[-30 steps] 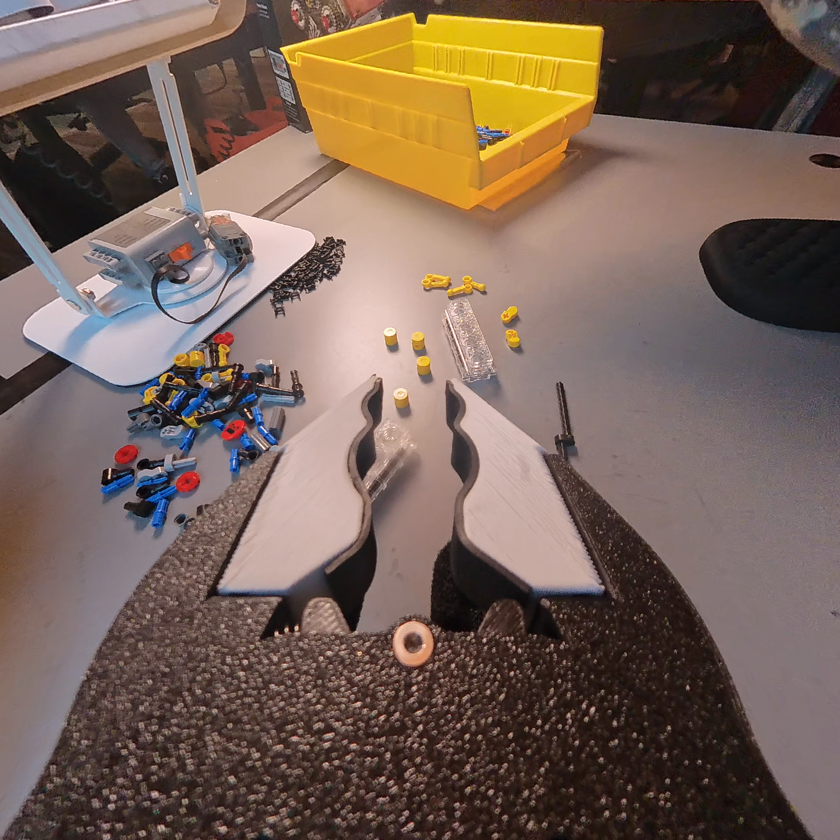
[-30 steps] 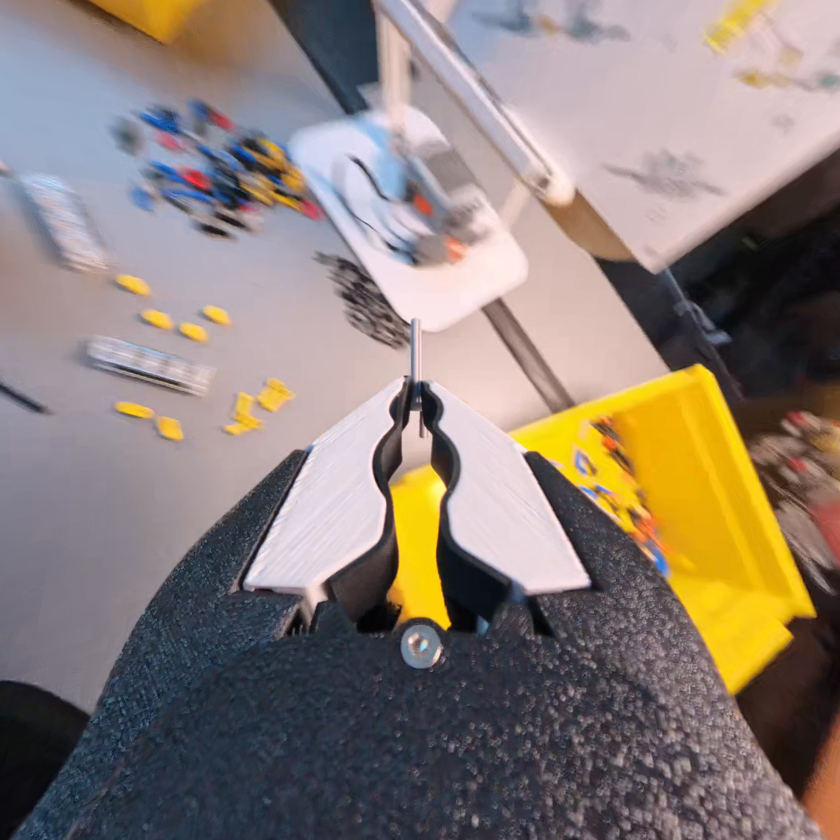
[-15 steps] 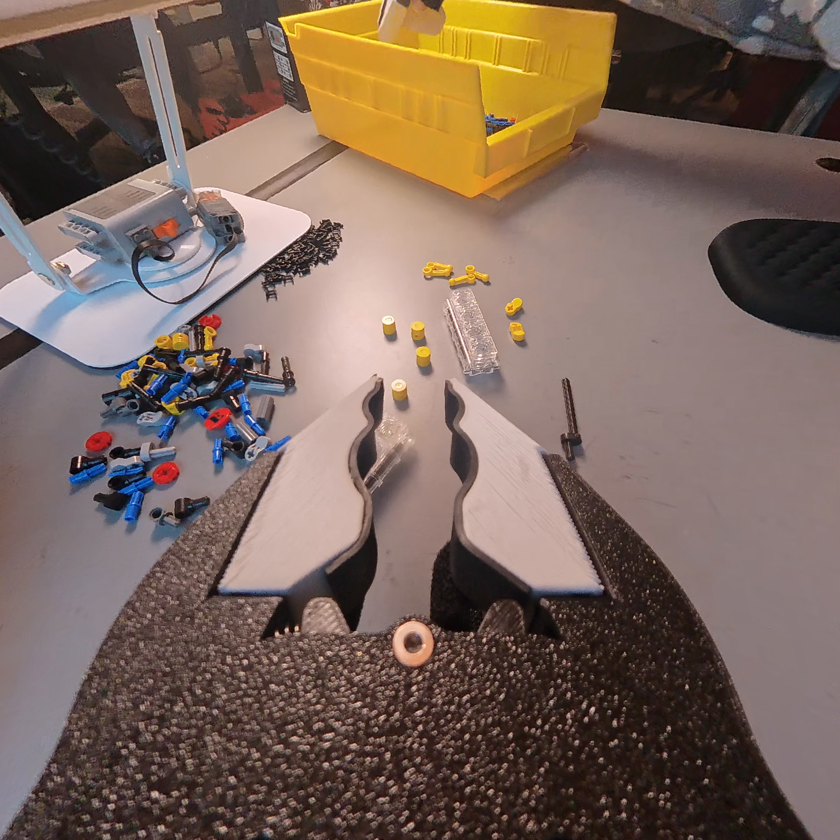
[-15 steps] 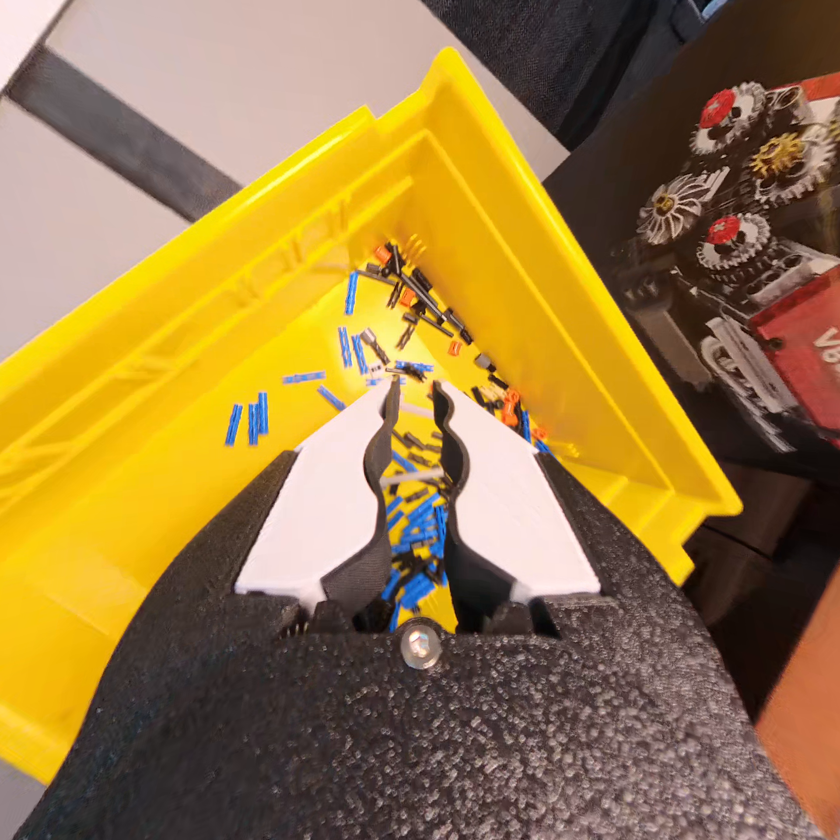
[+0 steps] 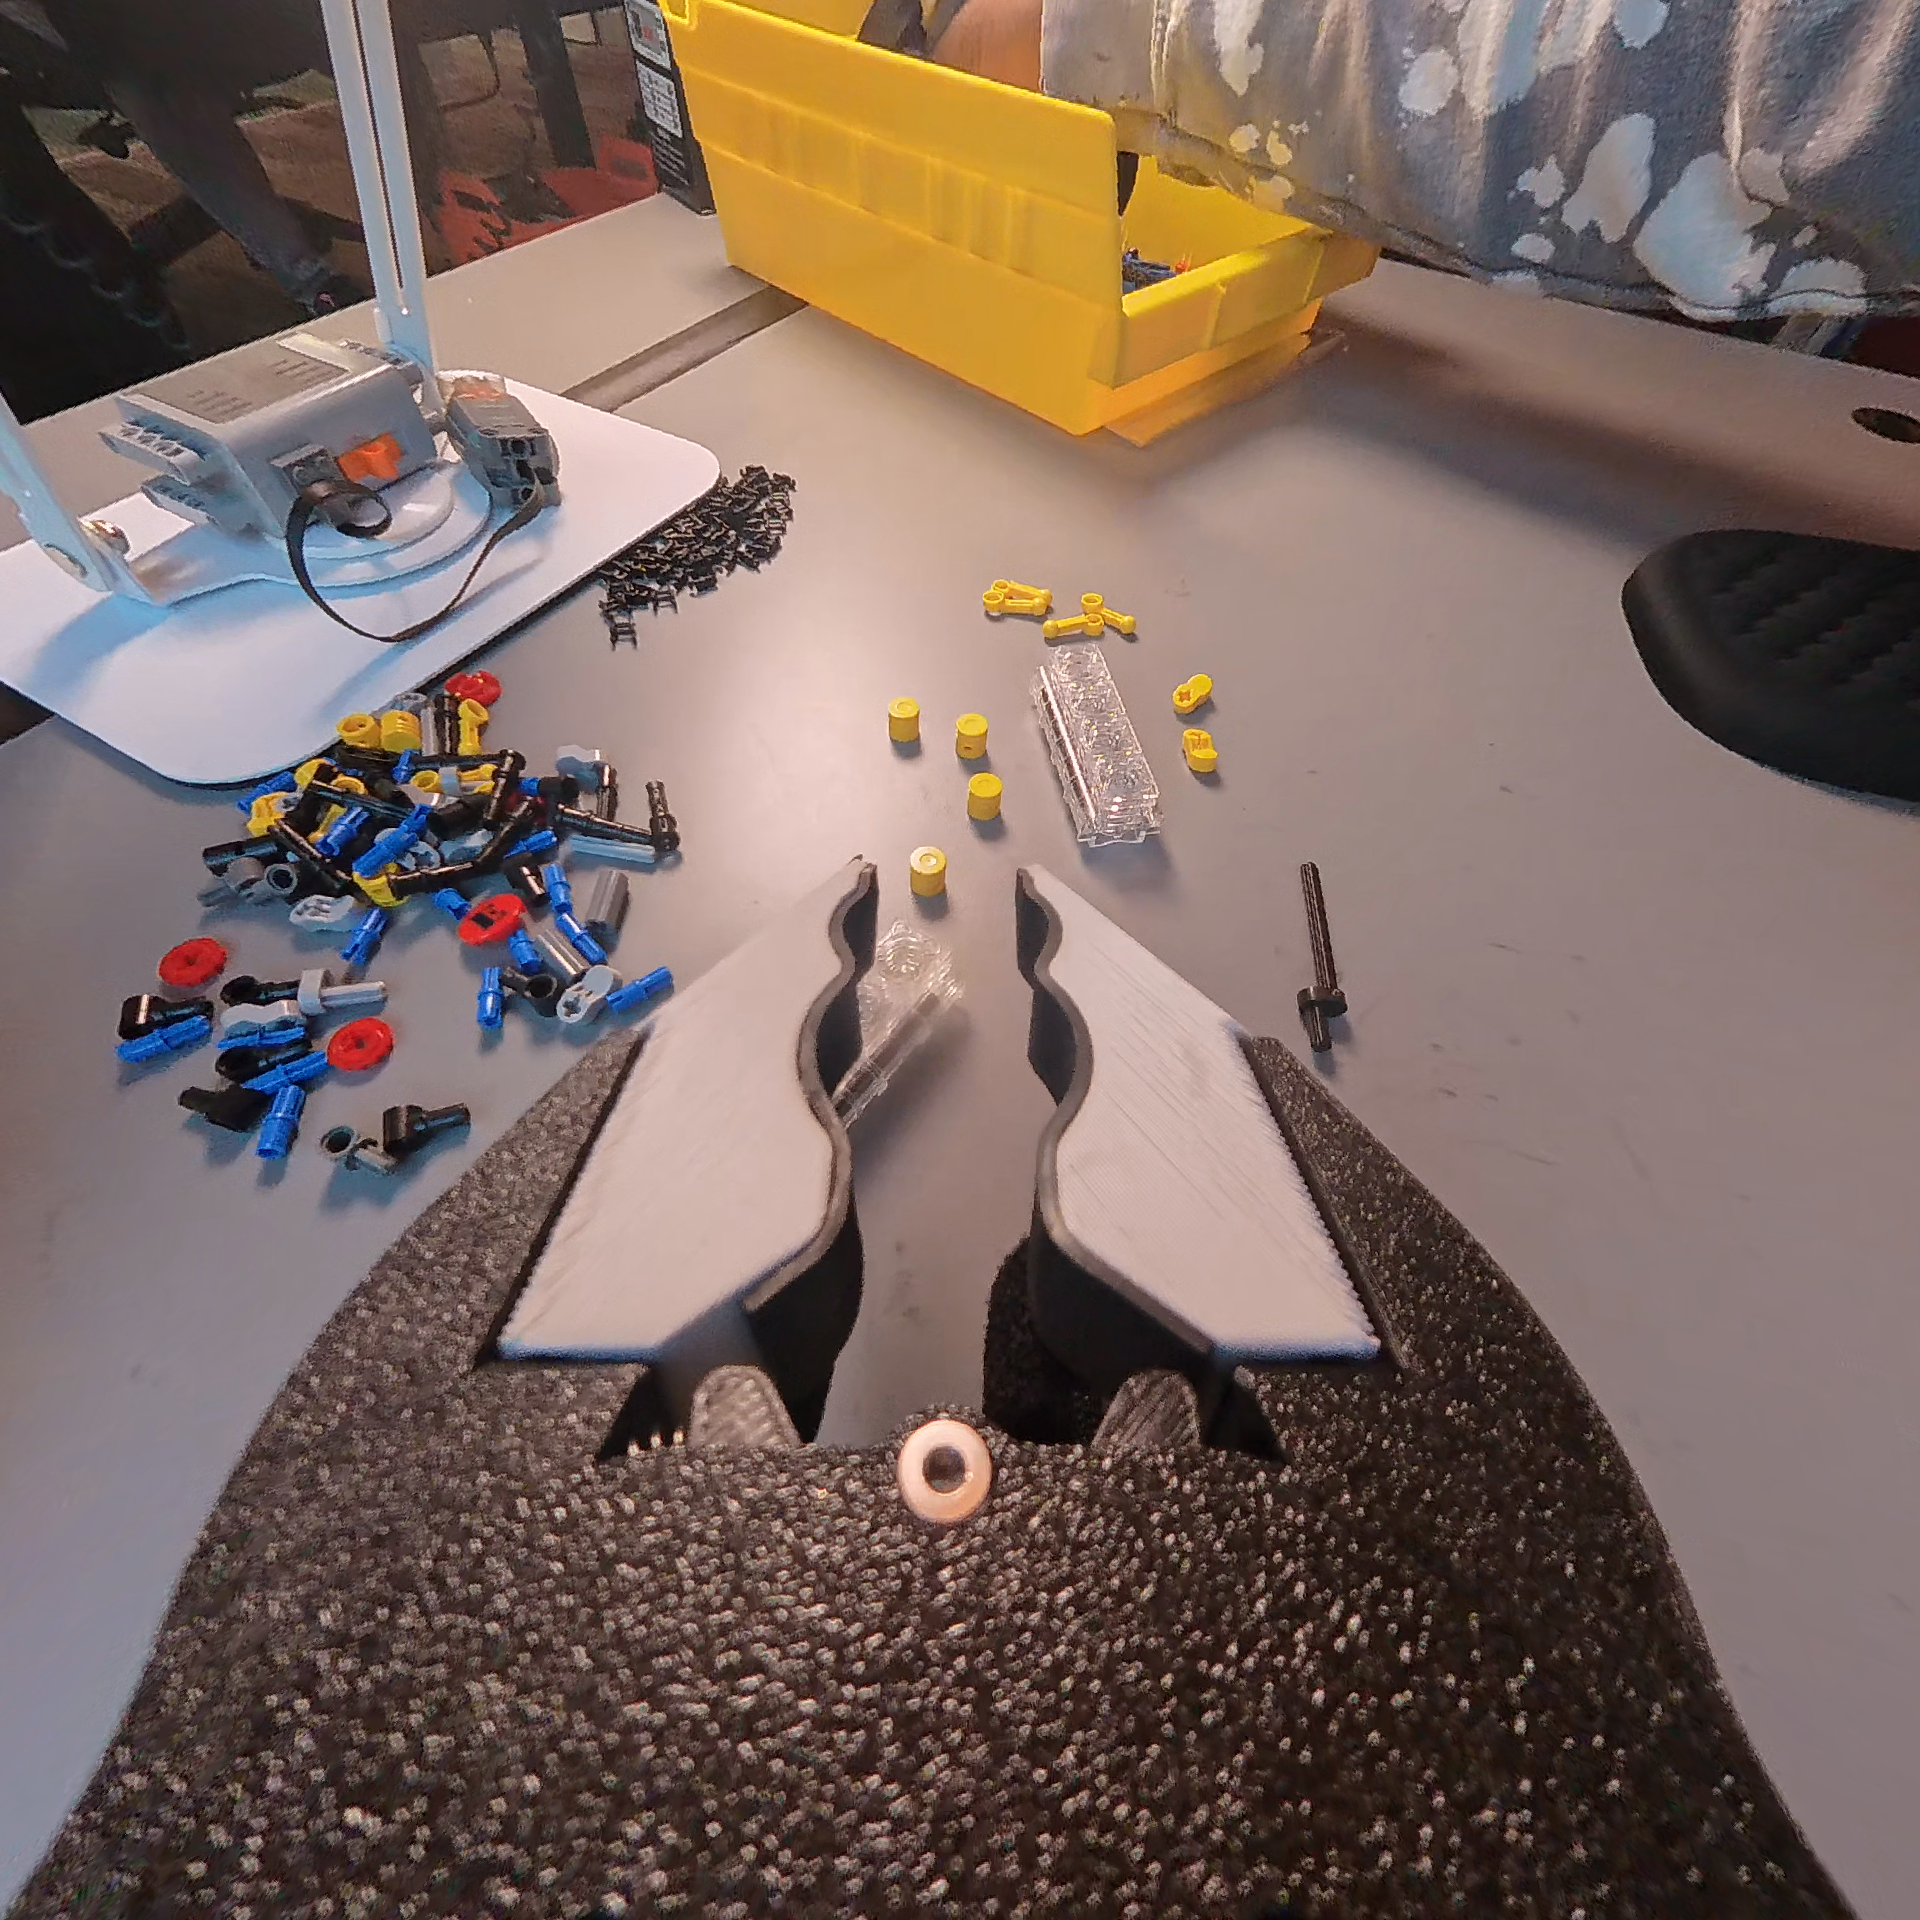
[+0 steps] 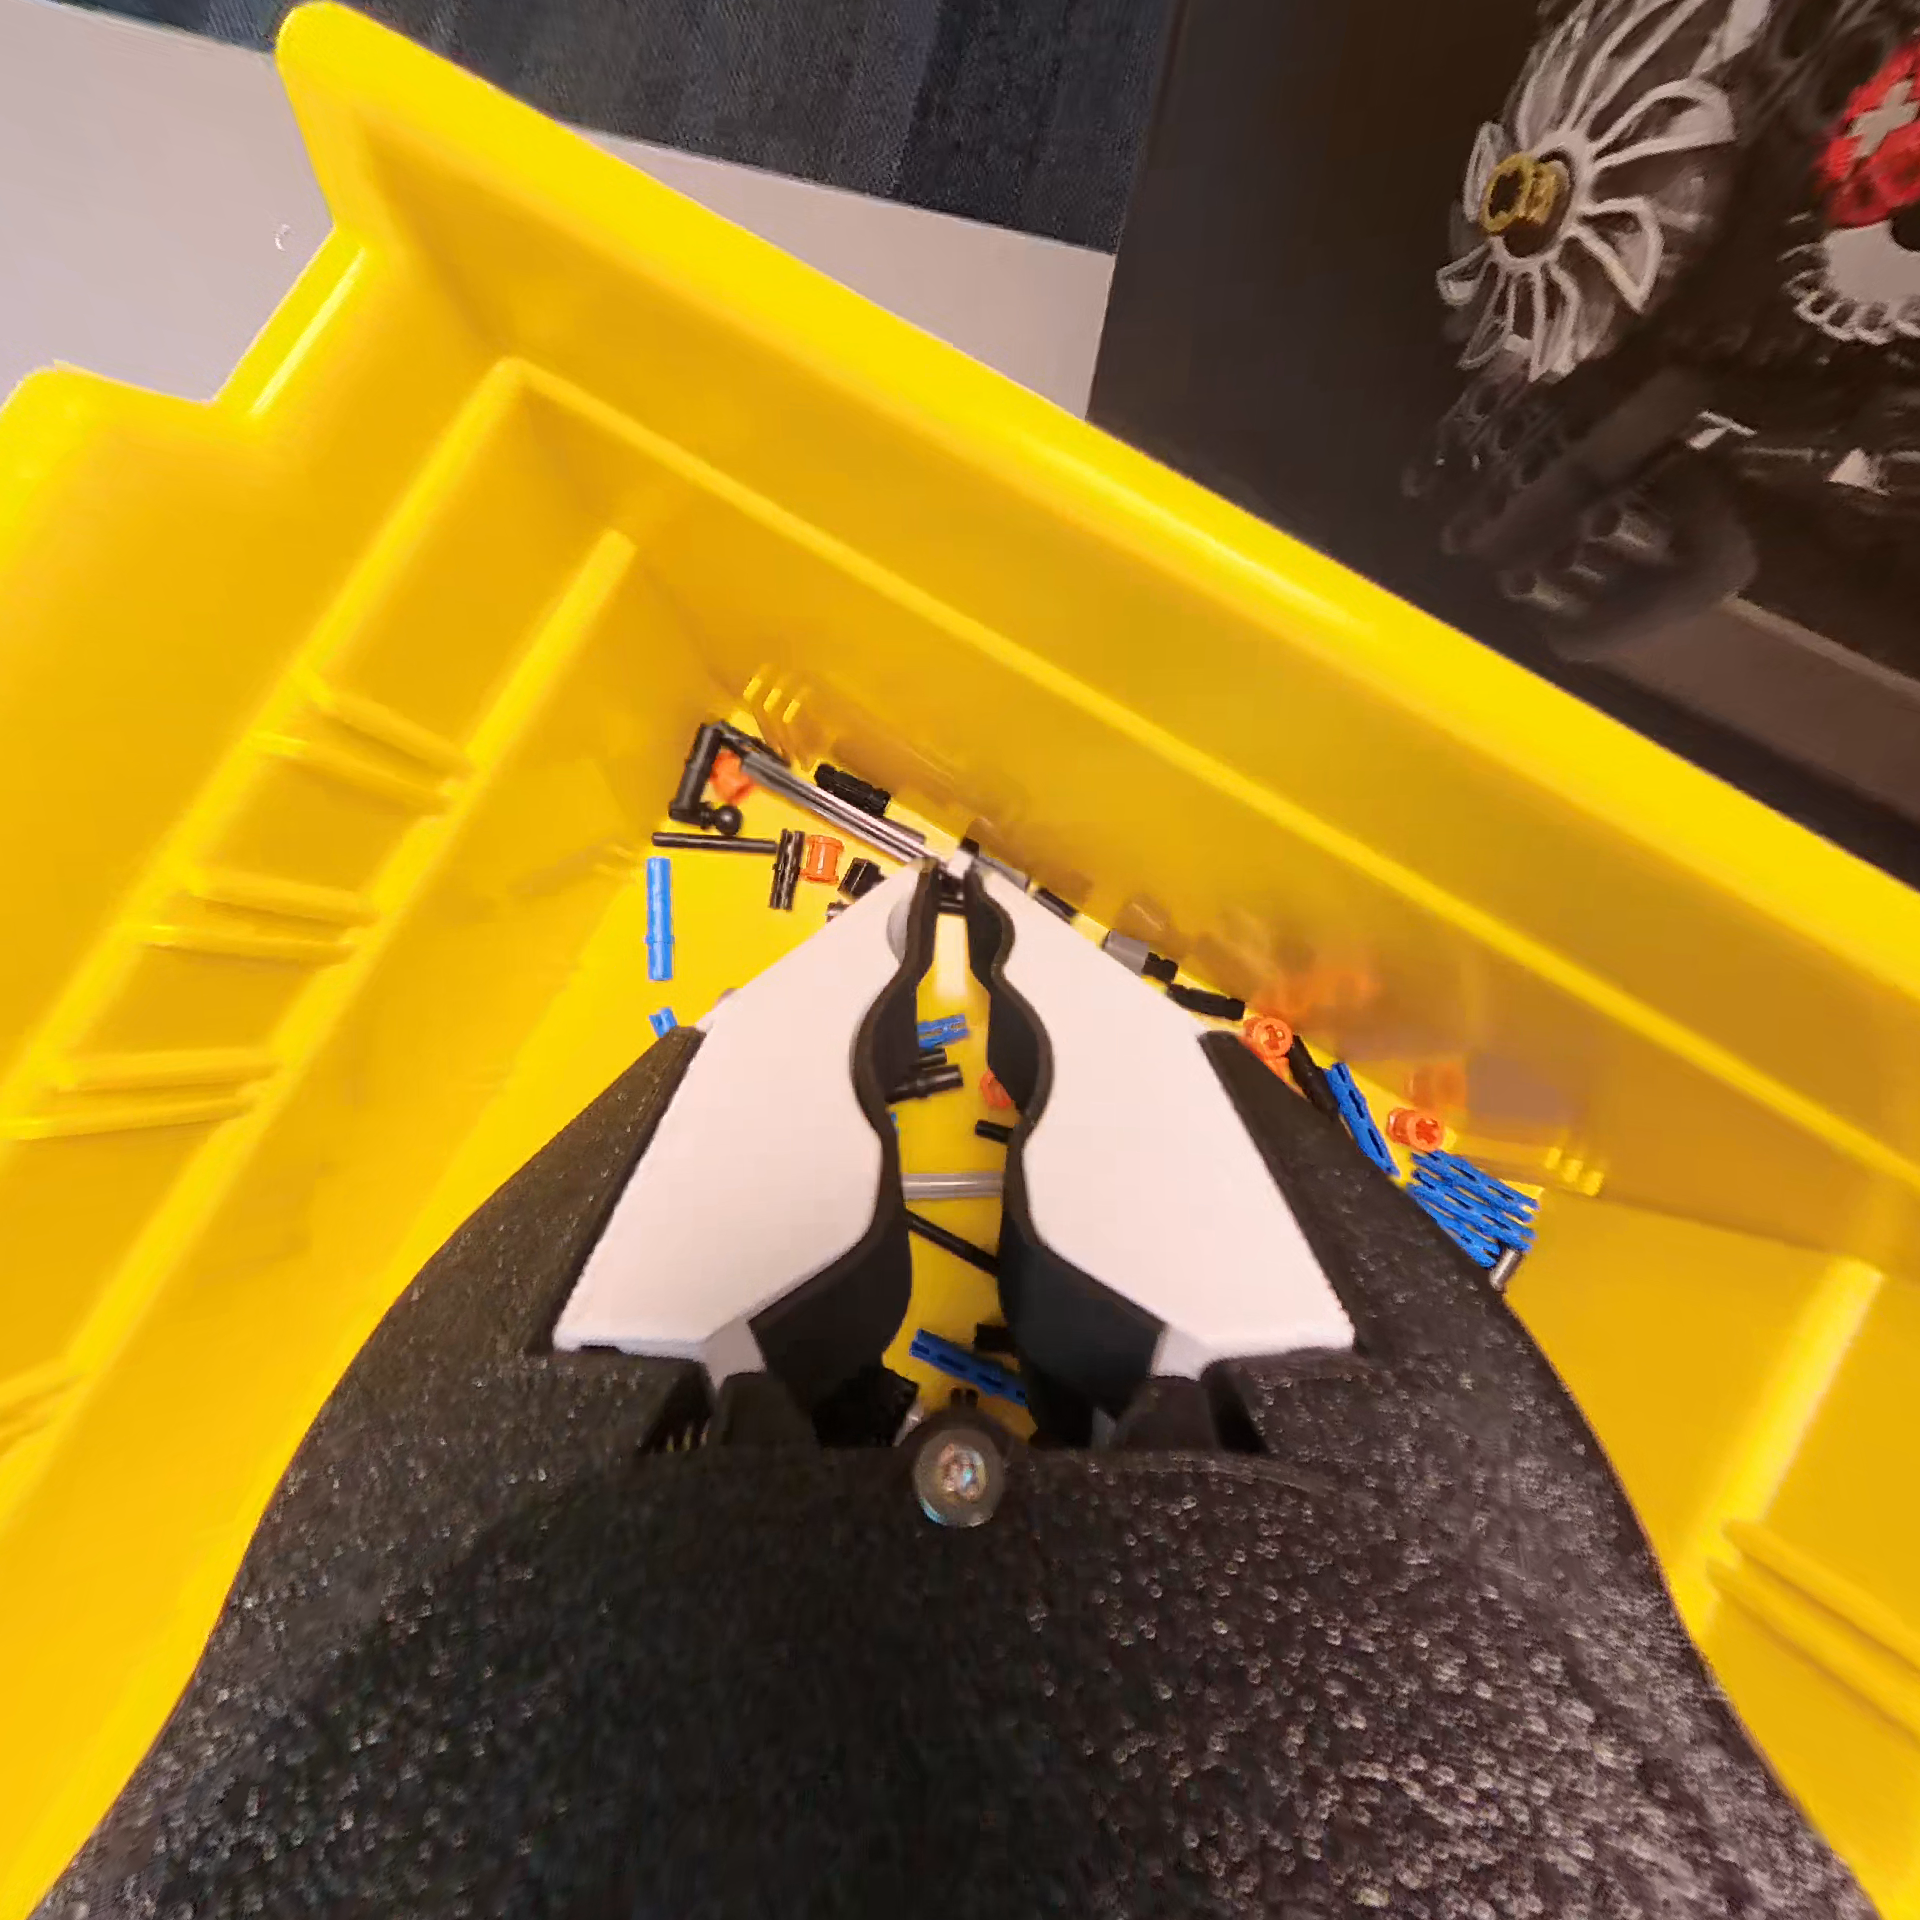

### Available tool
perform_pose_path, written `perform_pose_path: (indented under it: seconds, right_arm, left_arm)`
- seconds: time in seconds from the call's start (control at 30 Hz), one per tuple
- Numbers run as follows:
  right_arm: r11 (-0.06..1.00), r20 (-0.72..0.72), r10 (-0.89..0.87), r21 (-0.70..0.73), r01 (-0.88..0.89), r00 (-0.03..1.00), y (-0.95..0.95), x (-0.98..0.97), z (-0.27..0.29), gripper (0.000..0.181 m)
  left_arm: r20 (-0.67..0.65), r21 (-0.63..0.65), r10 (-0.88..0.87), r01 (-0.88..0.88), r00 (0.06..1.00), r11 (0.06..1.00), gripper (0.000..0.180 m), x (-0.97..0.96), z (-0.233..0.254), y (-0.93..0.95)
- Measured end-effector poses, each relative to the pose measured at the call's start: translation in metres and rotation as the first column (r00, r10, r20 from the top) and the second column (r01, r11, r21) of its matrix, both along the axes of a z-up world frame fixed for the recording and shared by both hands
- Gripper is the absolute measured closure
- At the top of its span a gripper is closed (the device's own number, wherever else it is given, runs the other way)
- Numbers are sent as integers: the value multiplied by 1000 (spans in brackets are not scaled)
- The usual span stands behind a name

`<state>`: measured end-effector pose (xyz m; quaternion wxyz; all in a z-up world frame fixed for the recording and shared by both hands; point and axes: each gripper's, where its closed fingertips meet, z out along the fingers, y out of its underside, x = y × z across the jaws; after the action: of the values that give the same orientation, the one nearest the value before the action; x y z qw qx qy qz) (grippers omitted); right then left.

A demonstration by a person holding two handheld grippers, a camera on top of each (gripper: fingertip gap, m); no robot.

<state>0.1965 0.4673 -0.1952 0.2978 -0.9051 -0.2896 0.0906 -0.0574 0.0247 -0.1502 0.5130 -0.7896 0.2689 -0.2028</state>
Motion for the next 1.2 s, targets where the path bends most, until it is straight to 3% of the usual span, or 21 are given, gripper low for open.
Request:
perform_pose_path:
  seconds: [0.27, 0.57, 1.03, 1.2]
  right_arm:
    - [993, 4, 86, -81, -86, 996, -22, 3, 2, 181]
    - [983, 34, 167, 77, -169, 985, -8, 2, 19, 174]
    - [965, 31, 238, -116, -233, 971, -15, 0, -4, 175]
    - [965, -74, 172, -189, -184, 982, -15, 1, -3, 177]
  left_arm:
    - [2, 3, -5, 5, 1000, 1000, 156, 1, 1, -2]
    - [-16, -7, -13, 13, 1000, 1000, 156, 4, -3, -1]
    - [-9, -10, -7, 7, 1000, 1000, 156, 0, -2, -1]
    - [-7, -11, -3, 3, 1000, 1000, 156, -1, -2, -1]
